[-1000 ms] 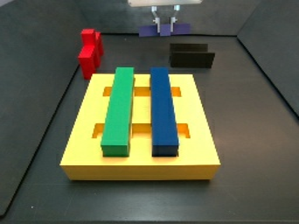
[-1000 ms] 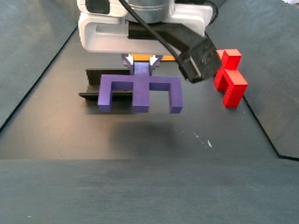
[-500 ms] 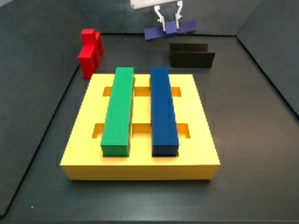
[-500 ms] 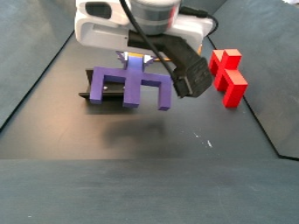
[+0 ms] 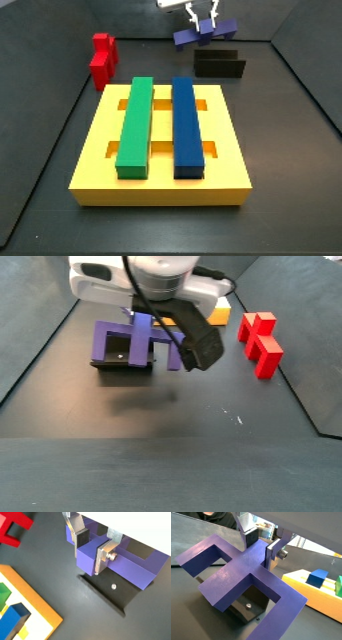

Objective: Pick up the purple object. Move up. Place the purple object on the fixture. Regrasp the purple object. Move to above the board. Insert the purple object.
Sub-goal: Place the purple object on the fixture.

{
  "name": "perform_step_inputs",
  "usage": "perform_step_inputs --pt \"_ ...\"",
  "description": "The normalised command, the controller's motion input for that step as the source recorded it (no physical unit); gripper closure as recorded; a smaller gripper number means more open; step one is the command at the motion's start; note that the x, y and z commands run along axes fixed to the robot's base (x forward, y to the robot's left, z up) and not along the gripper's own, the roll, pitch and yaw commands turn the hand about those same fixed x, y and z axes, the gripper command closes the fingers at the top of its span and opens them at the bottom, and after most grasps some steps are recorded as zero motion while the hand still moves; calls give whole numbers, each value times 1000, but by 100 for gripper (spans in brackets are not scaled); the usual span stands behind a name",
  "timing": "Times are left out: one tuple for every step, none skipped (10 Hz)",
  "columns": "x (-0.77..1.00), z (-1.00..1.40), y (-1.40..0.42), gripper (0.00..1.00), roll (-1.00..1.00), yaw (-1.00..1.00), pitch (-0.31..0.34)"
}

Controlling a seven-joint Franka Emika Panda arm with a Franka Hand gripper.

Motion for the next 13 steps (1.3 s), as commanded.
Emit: perform_step_inputs --pt "751 0 -289 100 -160 -100 54" --pt "766 434 -331 100 0 -14 306" --pt "631 577 -303 100 0 0 357" --pt "589 491 -309 100 57 0 363" --pt "646 43 -340 100 0 0 357" --pt "629 -129 -266 100 0 -77 349" --pt "503 -177 -169 100 0 -320 351" --pt "346 -240 -23 100 0 -383 280" --pt "203 -309 -6 100 26 -417 246" --pt "163 -320 -14 100 106 -463 317" --pt "117 -323 -94 100 26 -366 271" --pt "186 -323 -174 100 37 -177 246" --pt "0 -309 -129 100 100 -71 151"
